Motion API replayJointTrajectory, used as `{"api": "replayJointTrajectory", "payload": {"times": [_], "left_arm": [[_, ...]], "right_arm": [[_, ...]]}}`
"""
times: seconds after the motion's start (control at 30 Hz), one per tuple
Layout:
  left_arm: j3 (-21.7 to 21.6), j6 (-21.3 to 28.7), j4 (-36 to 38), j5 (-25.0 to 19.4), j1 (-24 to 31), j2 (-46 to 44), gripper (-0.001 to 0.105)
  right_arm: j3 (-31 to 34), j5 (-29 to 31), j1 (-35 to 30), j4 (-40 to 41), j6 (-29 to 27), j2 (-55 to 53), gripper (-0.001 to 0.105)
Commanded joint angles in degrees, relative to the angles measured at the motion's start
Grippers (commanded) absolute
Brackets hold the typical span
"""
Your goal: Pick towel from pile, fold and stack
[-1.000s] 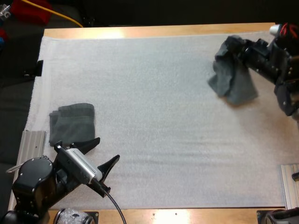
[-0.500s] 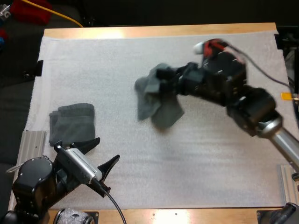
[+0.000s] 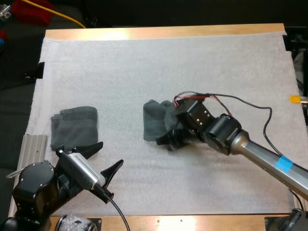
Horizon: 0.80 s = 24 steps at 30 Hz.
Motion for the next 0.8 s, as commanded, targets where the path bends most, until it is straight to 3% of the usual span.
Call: {"api": "replayJointTrajectory", "payload": {"times": [0.0,0.2,0.23,0.37,0.4,0.5,0.6,0.73,0.77], "left_arm": [[-0.40,-0.48,-0.23,0.34,-0.29,0.02,0.061],[1.86,-0.48,-0.23,0.34,-0.29,0.02,0.061],[4.97,-0.48,-0.23,0.34,-0.29,0.08,0.061],[7.56,-0.77,-0.34,0.34,-0.29,0.17,0.061],[12.05,-6.79,-1.30,0.34,-0.29,0.17,0.061],[13.16,-9.38,-3.80,1.43,-0.29,0.22,0.061],[13.16,-9.59,-5.08,3.25,-0.29,0.22,0.061],[13.16,-9.59,-5.05,4.23,-0.29,0.22,0.061],[13.16,-9.59,-5.05,4.23,-0.29,0.22,0.061]], "right_arm": [[0.84,1.68,-0.10,1.00,-0.78,-0.45,0.000],[6.40,7.28,-0.10,2.27,-0.78,-0.45,0.000],[6.51,14.76,-0.10,4.59,-0.78,-0.45,0.000],[6.51,17.06,-0.10,4.79,-0.78,-0.45,0.000],[6.51,22.33,-0.10,7.27,-0.70,-0.45,0.000],[6.51,26.96,-0.10,10.59,-0.33,-0.51,0.000],[6.51,27.82,-0.10,11.70,-0.32,-0.68,0.003],[6.51,27.77,-0.10,14.44,0.48,-3.72,0.043],[6.51,26.48,-0.10,16.42,0.85,-8.02,0.068]]}}
